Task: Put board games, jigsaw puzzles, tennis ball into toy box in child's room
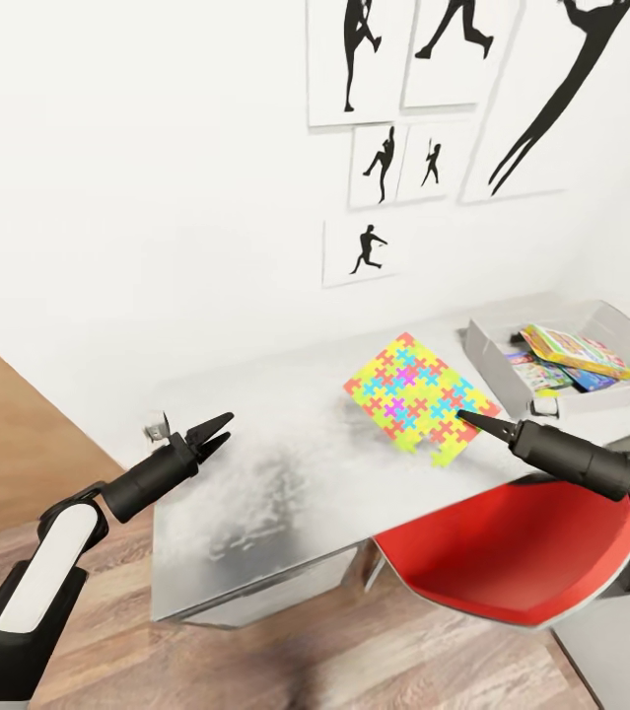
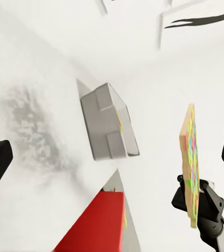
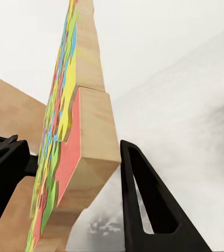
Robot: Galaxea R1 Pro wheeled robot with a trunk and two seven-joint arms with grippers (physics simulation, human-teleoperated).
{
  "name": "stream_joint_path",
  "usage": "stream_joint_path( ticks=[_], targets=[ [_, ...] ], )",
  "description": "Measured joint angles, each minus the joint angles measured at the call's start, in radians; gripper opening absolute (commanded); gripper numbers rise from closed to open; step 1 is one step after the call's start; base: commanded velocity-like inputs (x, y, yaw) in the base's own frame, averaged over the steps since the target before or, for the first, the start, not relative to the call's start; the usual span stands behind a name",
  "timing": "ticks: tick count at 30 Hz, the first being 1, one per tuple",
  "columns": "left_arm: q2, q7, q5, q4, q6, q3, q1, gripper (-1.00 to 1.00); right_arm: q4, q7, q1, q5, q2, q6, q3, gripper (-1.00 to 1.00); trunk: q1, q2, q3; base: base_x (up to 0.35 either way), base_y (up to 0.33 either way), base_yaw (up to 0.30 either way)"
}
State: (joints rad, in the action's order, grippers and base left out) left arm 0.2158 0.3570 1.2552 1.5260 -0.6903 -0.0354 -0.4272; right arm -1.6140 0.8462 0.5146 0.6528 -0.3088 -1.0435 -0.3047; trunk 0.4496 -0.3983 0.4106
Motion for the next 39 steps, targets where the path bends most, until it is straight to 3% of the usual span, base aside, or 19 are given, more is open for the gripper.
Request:
stream_joint_path(
  ticks=[16,39],
  targets=[
    [-0.001,-0.009,-0.001,-0.001,0.001,-0.001,0.0,1.0,-0.001,0.006,0.0,0.0,-0.007,0.0,-0.021,-1.0,0.0,0.0,-0.026,-0.028,-0.263,-0.05],
    [-0.001,-0.007,-0.002,-0.001,0.001,0.002,0.0,1.0,-0.001,0.006,0.0,0.002,-0.006,-0.001,-0.02,-1.0,0.0,0.0,-0.063,0.026,-0.061,-0.054]
  ],
)
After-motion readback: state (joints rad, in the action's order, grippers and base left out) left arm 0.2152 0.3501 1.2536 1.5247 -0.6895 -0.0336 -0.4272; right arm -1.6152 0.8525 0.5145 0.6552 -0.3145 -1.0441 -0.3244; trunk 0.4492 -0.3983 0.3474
